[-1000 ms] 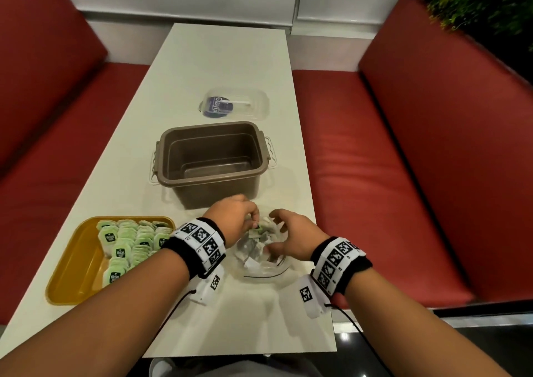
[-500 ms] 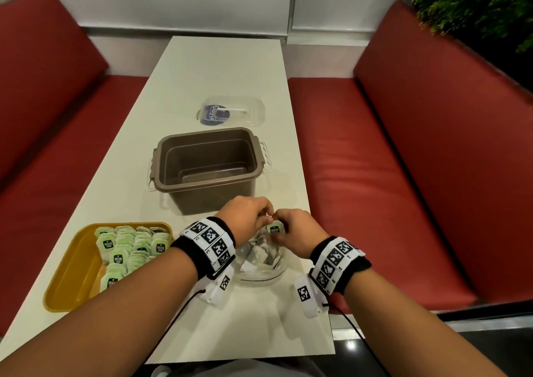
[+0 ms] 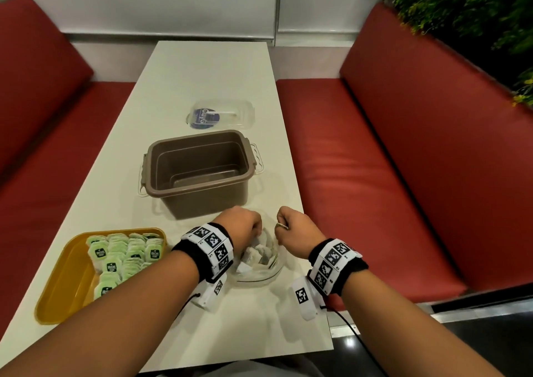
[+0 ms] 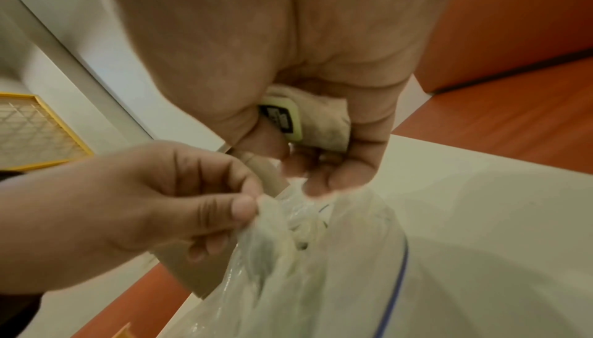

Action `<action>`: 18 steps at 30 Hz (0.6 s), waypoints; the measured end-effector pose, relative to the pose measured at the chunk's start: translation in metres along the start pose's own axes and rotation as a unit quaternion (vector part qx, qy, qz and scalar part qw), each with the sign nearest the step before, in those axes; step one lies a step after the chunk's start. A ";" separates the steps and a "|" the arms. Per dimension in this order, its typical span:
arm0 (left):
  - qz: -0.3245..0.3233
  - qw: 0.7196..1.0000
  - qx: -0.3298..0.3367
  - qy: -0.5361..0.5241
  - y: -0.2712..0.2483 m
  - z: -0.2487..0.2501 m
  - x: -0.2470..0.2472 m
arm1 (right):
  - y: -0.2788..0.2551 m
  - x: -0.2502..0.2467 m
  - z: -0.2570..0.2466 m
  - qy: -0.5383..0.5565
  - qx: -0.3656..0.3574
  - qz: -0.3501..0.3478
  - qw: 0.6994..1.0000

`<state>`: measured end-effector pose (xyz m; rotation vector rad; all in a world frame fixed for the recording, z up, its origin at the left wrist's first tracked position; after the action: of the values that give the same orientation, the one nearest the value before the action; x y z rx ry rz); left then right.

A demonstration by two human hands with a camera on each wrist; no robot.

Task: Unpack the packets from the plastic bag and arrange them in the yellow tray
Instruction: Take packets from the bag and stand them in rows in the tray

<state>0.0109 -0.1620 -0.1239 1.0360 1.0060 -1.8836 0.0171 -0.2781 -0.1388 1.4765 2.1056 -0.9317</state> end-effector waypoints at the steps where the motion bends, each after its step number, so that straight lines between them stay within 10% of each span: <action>1: 0.028 1.000 0.007 -0.011 -0.004 0.000 -0.010 | 0.000 -0.001 -0.002 0.014 -0.002 0.001 1.000; 8: 0.153 0.982 0.099 -0.058 -0.037 0.003 -0.064 | -0.004 0.012 -0.042 0.069 -0.058 -0.032 0.995; 18: 0.092 0.991 0.060 0.074 -0.082 -0.033 -0.095 | -0.008 0.043 -0.094 0.123 -0.050 -0.060 0.989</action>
<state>-0.0136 -0.0771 -0.0290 1.3083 0.8560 -1.7532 -0.0009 -0.1839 -0.0998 1.4919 2.4036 -0.7008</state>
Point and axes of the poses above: each hand's wrist, its own y-axis towards the middle knuckle, its own x-axis out of the palm, z = x × y, the point moved 10 cm from there along y, towards the middle knuckle, and after that the axes turned 7 degrees about x, right-handed, at the moved point
